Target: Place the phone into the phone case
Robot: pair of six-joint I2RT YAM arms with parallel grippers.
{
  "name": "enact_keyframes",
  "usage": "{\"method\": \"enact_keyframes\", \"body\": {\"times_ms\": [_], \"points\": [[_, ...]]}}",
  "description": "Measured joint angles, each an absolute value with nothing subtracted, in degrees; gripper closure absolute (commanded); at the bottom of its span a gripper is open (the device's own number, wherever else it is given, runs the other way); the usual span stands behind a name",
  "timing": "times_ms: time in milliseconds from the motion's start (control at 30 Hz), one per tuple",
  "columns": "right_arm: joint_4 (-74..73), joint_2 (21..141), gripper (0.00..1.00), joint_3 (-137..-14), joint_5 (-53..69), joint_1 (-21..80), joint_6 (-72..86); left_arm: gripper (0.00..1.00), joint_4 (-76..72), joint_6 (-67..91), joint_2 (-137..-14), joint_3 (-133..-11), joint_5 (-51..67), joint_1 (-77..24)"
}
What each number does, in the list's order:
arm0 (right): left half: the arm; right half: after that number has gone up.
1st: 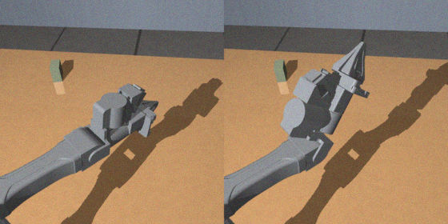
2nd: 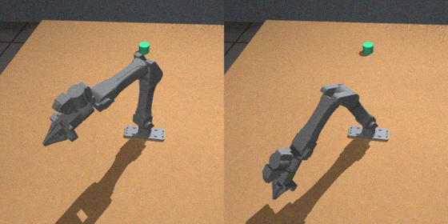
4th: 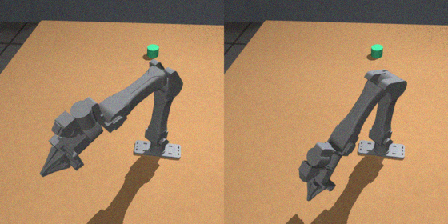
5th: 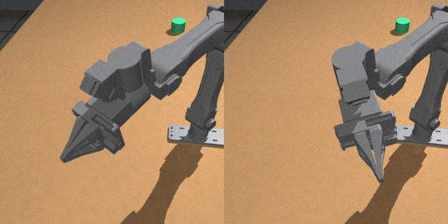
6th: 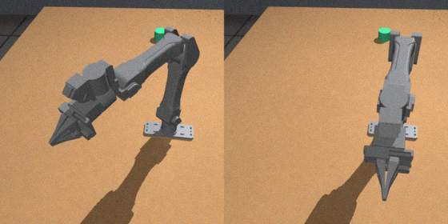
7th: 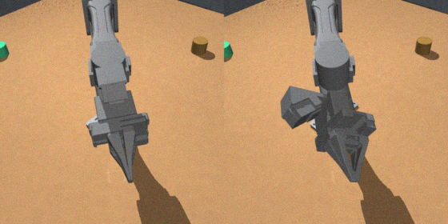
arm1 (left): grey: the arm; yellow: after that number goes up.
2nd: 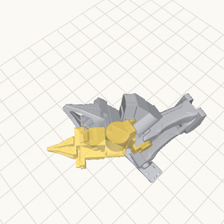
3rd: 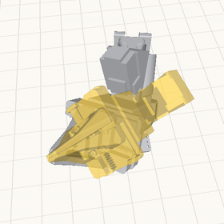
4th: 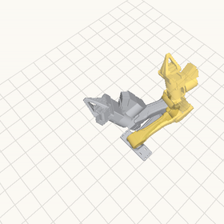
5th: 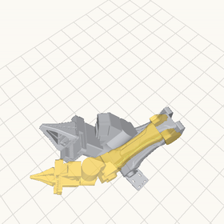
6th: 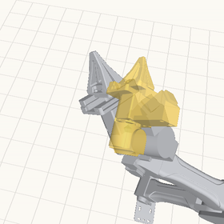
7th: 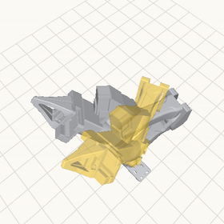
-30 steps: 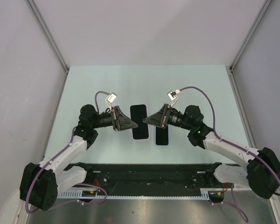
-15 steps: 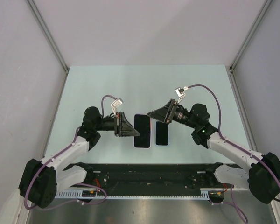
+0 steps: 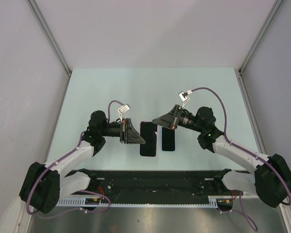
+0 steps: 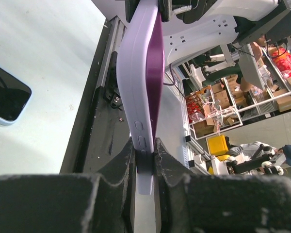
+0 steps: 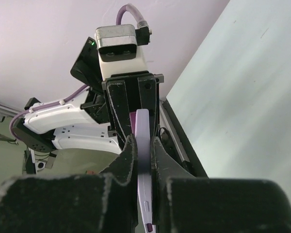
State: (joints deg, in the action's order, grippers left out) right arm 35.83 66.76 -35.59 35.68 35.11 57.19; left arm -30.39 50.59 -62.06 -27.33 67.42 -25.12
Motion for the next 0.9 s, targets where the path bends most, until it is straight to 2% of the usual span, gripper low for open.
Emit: {"method": "enact_keyframes", "body": {"times_ms": [267,500,600,700,733,767,800,900], "points": [[34.5,66.8,1.0,-35.6,37.2,35.1,56.7,0.63,-28.1,48.9,-62.0,-27.6,67.2,-25.3],[30.7,65.8,1.0,-35.6,38.0,36.2,54.9,0.61,-28.0,49.0,-62.9,-29.6,66.2,-25.3],[29.2,65.2,1.0,-35.6,38.0,37.1,54.1,0.64,-28.2,49.1,-63.0,-29.8,65.9,-25.3],[28.5,65.0,1.0,-35.6,38.0,37.7,53.7,0.84,-28.1,49.1,-63.2,-29.8,65.6,-25.3],[28.4,64.9,1.0,-35.6,38.0,37.8,53.3,0.96,-28.1,49.4,-63.4,-29.8,65.8,-25.2],[28.0,64.6,0.96,-35.6,37.8,37.9,52.7,1.0,-28.1,49.5,-63.6,-29.8,65.8,-25.2],[27.8,64.5,0.8,-35.6,37.8,38.0,52.3,1.0,-28.1,49.6,-63.8,-29.8,65.8,-25.2],[27.3,64.4,0.57,-35.6,37.5,38.1,51.5,1.0,-27.4,48.9,-64.1,-29.9,65.8,-25.2]]}}
